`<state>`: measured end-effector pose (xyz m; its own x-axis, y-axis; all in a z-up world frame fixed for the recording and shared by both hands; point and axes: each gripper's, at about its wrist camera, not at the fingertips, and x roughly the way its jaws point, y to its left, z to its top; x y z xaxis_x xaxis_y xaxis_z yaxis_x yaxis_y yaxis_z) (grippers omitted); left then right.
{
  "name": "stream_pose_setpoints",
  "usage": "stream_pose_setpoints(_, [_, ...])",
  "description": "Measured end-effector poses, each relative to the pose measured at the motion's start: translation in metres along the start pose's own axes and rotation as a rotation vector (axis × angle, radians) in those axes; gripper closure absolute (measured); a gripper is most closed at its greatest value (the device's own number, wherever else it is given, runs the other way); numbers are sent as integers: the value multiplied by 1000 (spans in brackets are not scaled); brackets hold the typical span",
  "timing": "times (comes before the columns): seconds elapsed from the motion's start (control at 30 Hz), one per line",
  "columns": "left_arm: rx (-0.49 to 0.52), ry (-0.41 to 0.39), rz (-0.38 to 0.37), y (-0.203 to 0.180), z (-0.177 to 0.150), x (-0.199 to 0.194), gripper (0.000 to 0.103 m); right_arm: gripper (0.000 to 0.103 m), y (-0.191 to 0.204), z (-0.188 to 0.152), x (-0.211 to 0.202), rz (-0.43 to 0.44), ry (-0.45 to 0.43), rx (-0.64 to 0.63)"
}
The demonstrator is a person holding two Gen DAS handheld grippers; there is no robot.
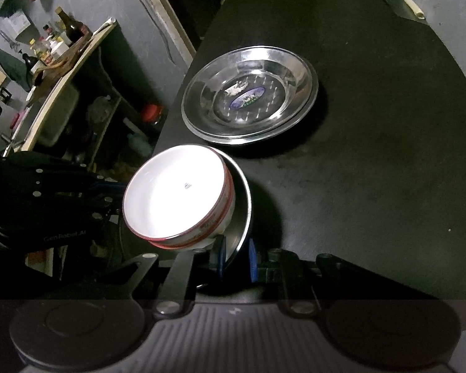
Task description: Organize plates and bowls
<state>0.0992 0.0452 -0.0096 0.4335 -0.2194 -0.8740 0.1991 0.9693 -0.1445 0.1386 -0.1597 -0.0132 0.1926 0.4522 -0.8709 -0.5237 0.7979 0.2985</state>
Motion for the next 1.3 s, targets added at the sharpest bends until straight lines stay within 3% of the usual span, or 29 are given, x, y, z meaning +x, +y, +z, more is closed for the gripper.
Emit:
stream_pose_setpoints(0.67, [-98, -91, -23, 11, 37, -7, 95, 85, -19, 17, -18, 29, -127, 98])
stream_pose_setpoints(1.3, [-129, -135, -16, 19, 51, -13, 97, 85, -21, 26, -23, 38, -168, 106])
